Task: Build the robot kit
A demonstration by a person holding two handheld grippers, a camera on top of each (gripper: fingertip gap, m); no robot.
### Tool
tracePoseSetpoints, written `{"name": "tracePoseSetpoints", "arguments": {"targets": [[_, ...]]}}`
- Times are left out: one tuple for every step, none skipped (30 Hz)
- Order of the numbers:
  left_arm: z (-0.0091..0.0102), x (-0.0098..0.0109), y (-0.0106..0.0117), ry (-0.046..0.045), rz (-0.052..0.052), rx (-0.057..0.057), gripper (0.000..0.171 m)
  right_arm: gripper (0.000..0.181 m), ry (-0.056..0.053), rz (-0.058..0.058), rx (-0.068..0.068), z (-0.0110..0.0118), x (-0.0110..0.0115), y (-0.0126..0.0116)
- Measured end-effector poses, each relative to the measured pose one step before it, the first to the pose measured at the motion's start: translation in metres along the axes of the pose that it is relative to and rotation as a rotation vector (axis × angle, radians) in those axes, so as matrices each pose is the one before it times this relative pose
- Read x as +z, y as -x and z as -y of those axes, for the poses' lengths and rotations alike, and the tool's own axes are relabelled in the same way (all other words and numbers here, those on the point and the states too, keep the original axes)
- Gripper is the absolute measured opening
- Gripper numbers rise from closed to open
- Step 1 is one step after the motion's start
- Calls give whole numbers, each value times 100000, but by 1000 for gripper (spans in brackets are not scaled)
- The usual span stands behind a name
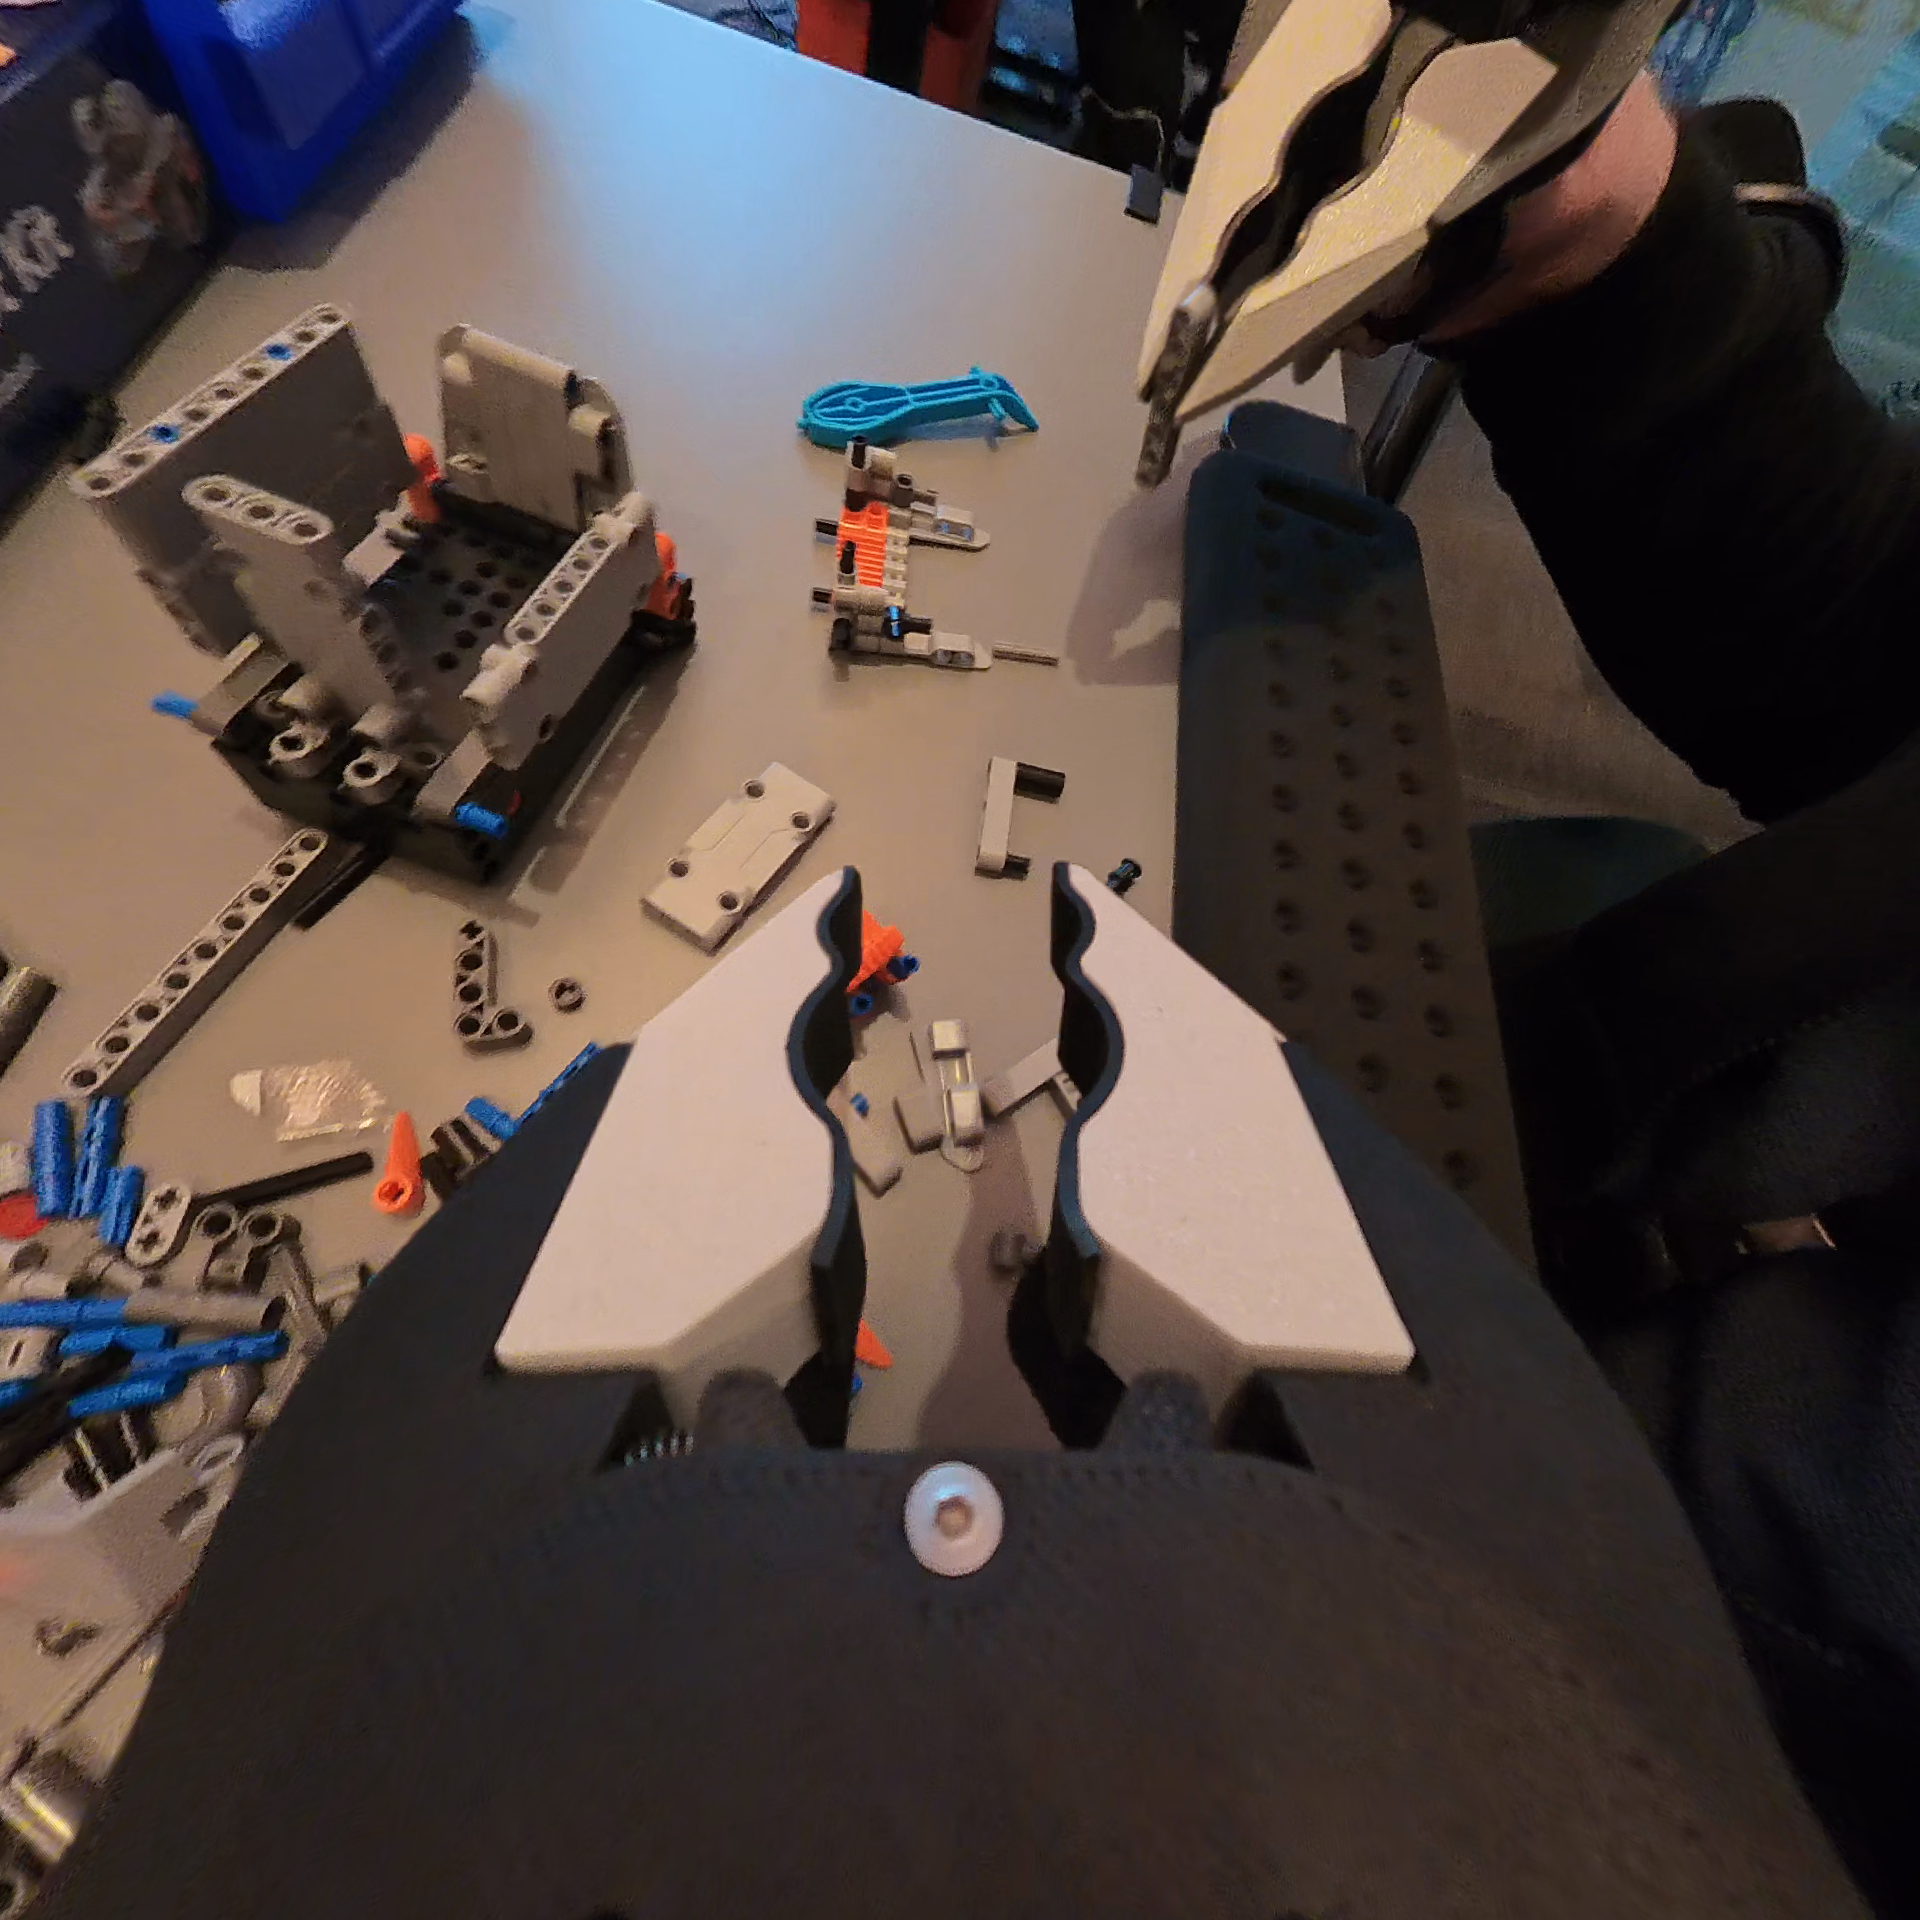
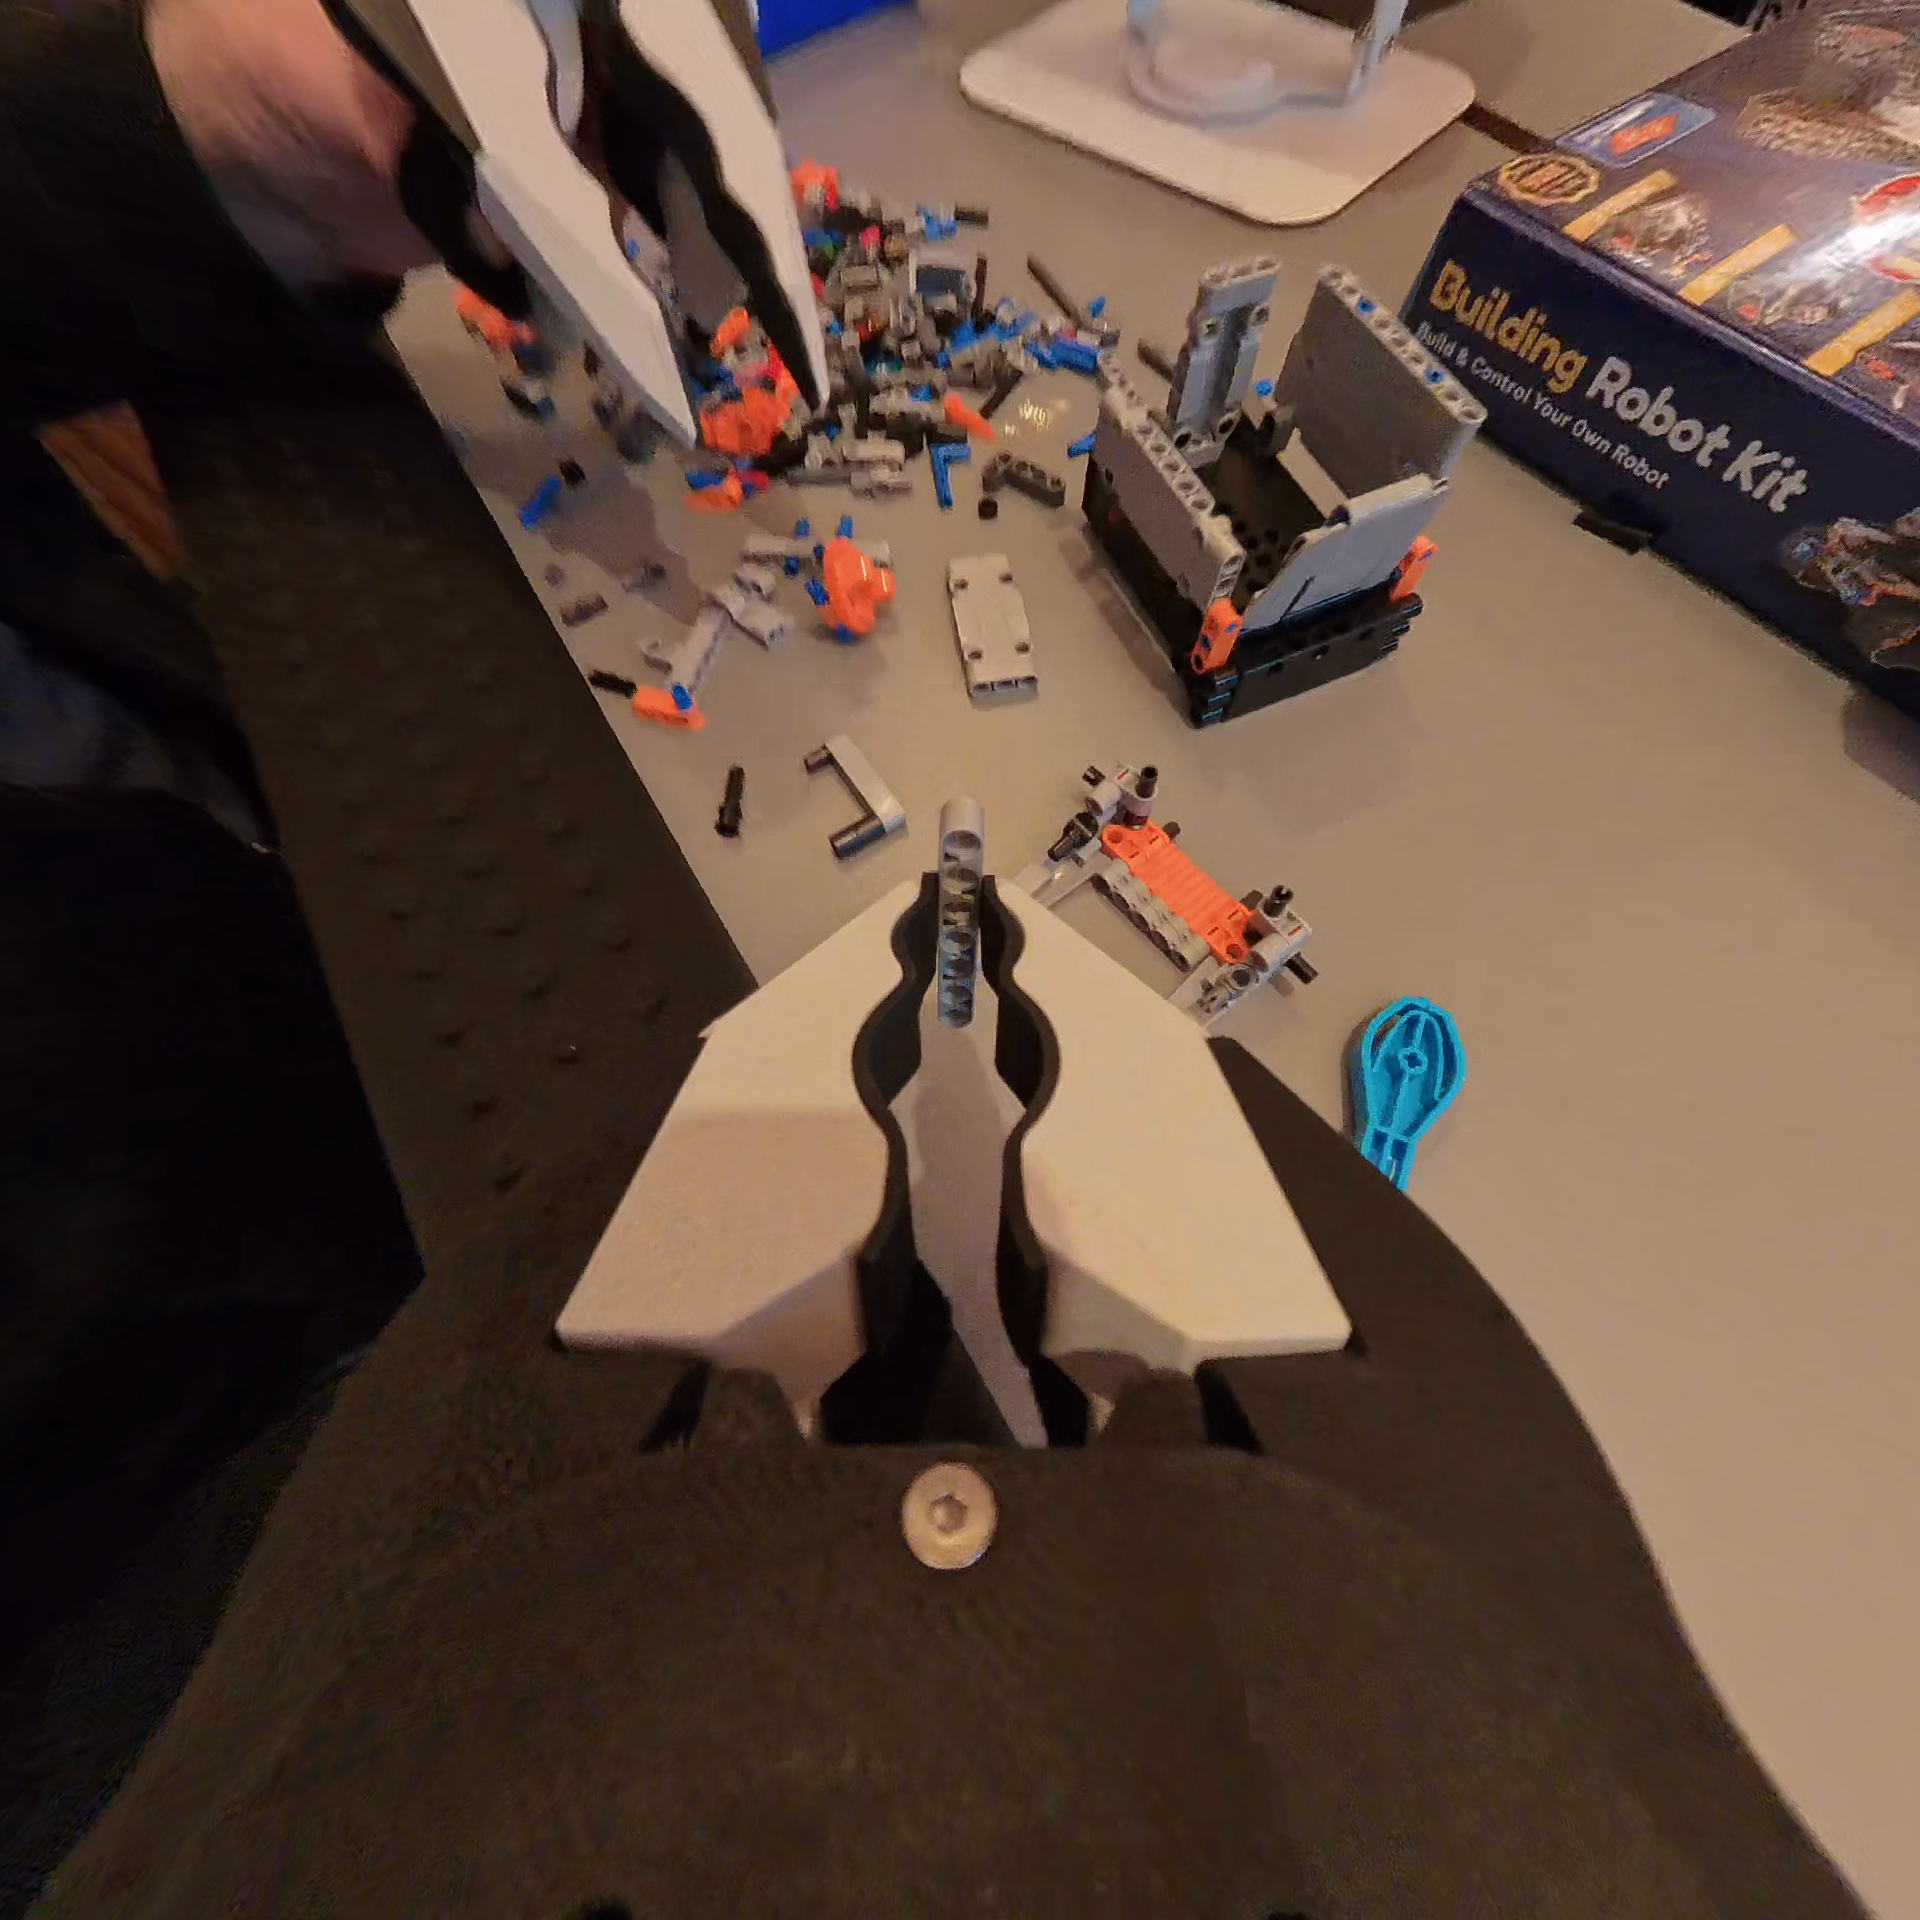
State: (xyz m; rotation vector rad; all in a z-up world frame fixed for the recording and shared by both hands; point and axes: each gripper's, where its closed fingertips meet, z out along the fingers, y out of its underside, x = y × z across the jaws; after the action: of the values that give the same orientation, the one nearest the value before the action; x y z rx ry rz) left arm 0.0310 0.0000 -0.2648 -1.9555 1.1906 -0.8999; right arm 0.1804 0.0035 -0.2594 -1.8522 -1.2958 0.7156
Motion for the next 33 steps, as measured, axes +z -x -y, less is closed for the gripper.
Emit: {"name": "tracePoseSetpoints", "arguments": {"targets": [[178,408,-163,1172,-3,1468,34,5,2532,-2506,-2960,-297,350,22],[289,363,-243,511,-553,1638,33,5,2655,-2589,-1862,-287,244,-104],[212,376,-279,1102,-1059,1374,33,5,2563,-1676,-1826,-284,193,-17],[-29,368,-28,2464,272,1459,33,5,2087,-1412,-1877,-239,161,6],[-178,306,216,2958,1528,1591,34,5,1416,-1298,-2150,-119,166,59],[-219,277,162,2342,833,1305,33,5,1496,-65,-2413,-108,243,311],[-308,349,-40,2191,-1021,258,33,5,2519,-598,-2224,-224,303,221],[-394,429,-47,2429,-1393,-888,34,5,3028,-1961,-2434,-308,309,-12],[-271,399,104,1280,-62,-312,34,5,3031,-1590,-2477,-377,289,-12],[-164,322,48,492,-12,454,33,5,3148,-627,-1804,-462,273,38],[-151,276,-9,736,-319,-32,33,5,2771,-1221,-964,-478,212,-161],[-120,176,-13,803,-61,147,33,5,1634,-664,-416,-376,153,-134],[-74,54,18,522,443,574,33,5,710,1167,-141,-217,163,143],[32,-38,17,-171,385,485,33,5,337,828,-261,-109,180,129],[82,-48,-65,-468,-308,67,33,5,1161,-368,-282,-196,242,-25],[41,5,-66,-264,-500,-106,33,5,2395,225,-661,-347,335,71],[-35,45,-26,224,-78,176,32,5,1835,462,-1078,-251,336,134],[-102,53,78,477,575,406,32,5,846,745,-714,-58,285,167],[-133,36,47,495,407,302,32,5,490,1557,-454,18,250,297],[-100,-17,-23,168,-132,41,32,5,323,1314,-874,61,184,287],[-77,-100,-39,-71,-246,-36,32,5,230,594,-723,42,111,143],[-67,-195,88,-166,365,-225,32,5,217,994,279,-8,50,108],[-54,-234,89,-358,141,-379,32,5,-85,1684,691,1,20,152],[-60,-255,84,-424,-104,-544,32,5,-275,1041,406,6,-31,42],[-87,-253,126,-406,213,-404,32,6,-206,893,383,-22,-53,35],[-124,-223,166,-250,461,-334,33,10,-142,1787,940,-24,-71,155],[-125,-201,145,-128,308,-387,33,13,-548,1762,908,33,-147,166],[-58,-170,106,-506,190,-338,32,14,-1199,175,538,93,-272,-61],[16,-137,20,-773,-268,-325,32,15,-1041,89,984,29,-422,-131],[21,-77,-55,-531,-517,-398,32,18,-1362,-660,1842,10,-629,-364],[14,-30,-78,-256,-333,-47,33,17,-2209,-1929,2613,58,-841,-690],[45,13,-104,-246,-98,428,33,17,-2238,-1439,3017,4,-904,-704],[55,92,-211,25,-502,581,32,17,-560,-915,2915,-265,-849,-633]]}}
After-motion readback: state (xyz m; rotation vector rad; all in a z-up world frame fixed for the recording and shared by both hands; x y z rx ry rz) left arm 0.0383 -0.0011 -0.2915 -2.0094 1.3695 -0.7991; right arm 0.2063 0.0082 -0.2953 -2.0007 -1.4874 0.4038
